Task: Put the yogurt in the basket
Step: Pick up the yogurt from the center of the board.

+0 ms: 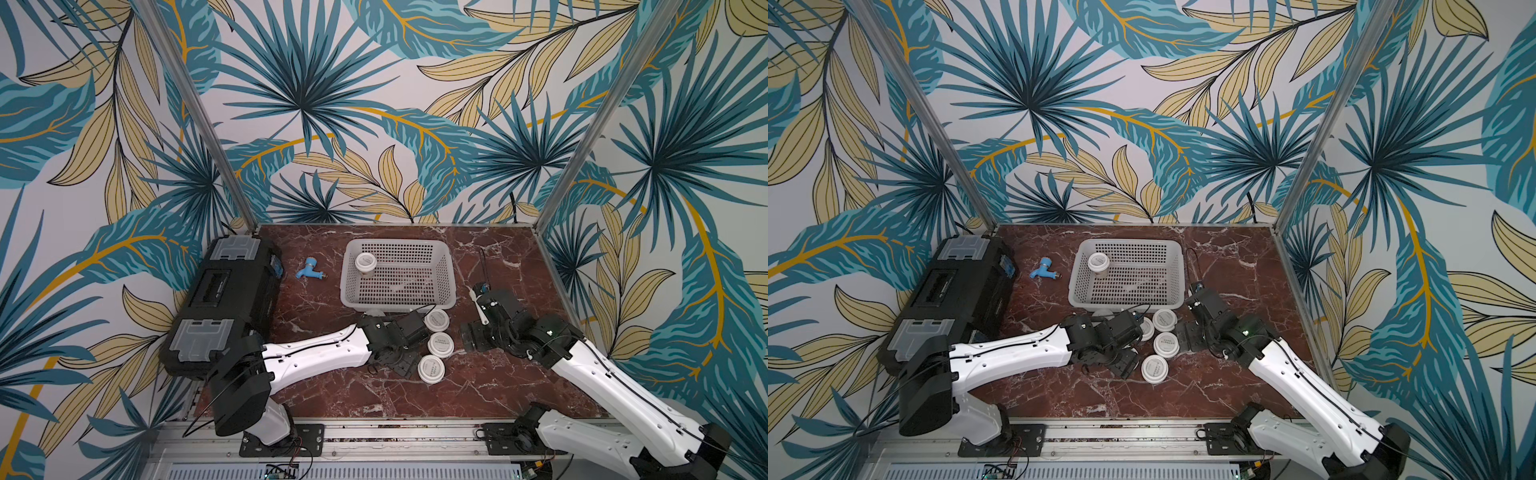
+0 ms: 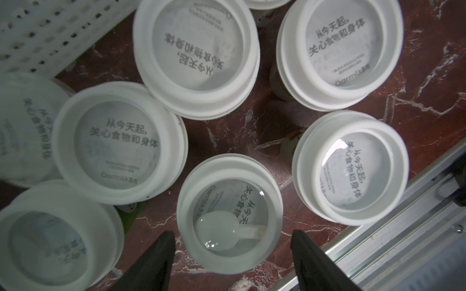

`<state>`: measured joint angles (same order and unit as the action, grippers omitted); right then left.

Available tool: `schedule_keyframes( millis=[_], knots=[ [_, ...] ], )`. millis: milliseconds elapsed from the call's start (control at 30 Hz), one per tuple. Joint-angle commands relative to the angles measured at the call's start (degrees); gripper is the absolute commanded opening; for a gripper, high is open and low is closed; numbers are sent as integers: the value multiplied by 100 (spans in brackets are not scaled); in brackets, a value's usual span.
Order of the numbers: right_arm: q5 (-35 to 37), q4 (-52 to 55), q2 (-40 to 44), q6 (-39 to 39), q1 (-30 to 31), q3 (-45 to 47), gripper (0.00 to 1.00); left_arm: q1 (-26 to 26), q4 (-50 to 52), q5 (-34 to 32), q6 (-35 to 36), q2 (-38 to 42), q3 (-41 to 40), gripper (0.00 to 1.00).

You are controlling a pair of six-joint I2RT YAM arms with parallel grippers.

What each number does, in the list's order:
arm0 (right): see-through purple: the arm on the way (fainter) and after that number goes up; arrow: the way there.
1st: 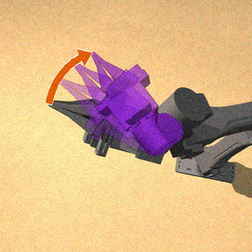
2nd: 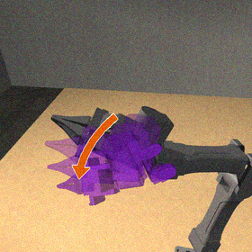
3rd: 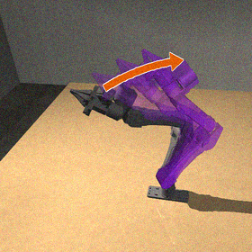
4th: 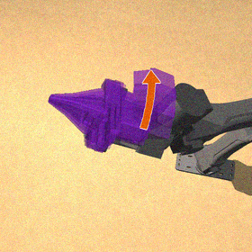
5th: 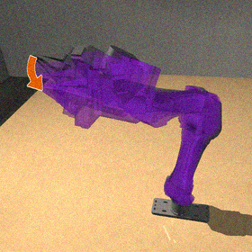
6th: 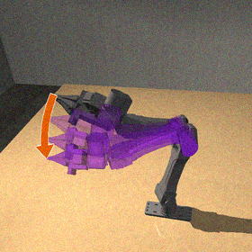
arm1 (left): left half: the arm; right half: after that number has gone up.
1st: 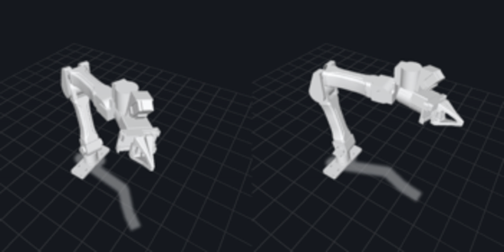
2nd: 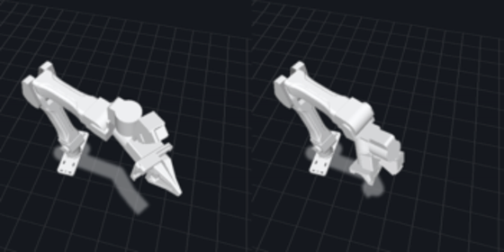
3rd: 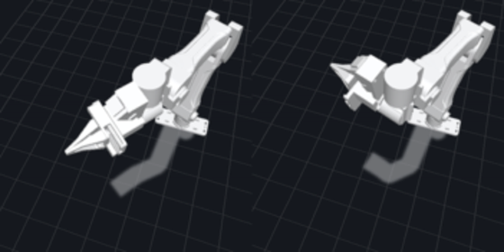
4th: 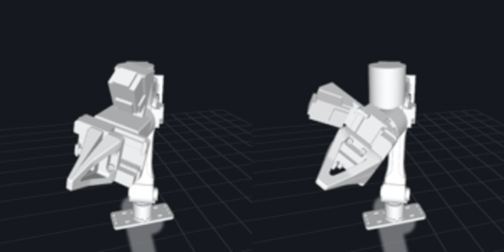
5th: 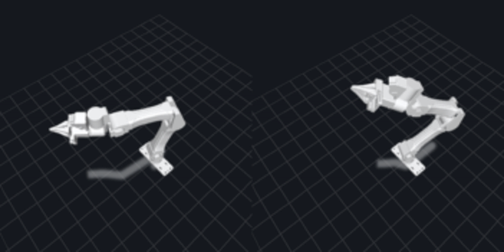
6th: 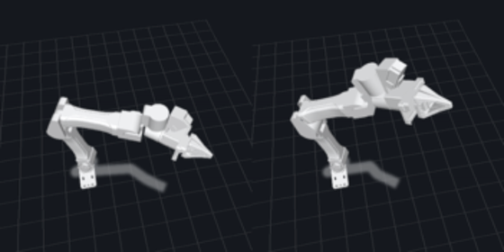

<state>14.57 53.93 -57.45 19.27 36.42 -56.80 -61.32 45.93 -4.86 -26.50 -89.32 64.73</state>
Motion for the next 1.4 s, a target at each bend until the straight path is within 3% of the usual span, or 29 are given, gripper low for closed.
schedule_keyframes(
  millis=[0,667,867,1367],
  knots=[
    [44,130,26,-47,5,-34,100,-20,-111,69,-29,-123,277,78],
    [21,118,25,-63,4,-8,100,-15,-114,-67,8,-289,347,74],
    [12,120,34,-59,4,-7,100,-16,-102,-85,7,-354,341,66],
    [-15,122,39,-65,-1,2,100,-16,-13,-85,-4,-397,356,77]
  ],
)
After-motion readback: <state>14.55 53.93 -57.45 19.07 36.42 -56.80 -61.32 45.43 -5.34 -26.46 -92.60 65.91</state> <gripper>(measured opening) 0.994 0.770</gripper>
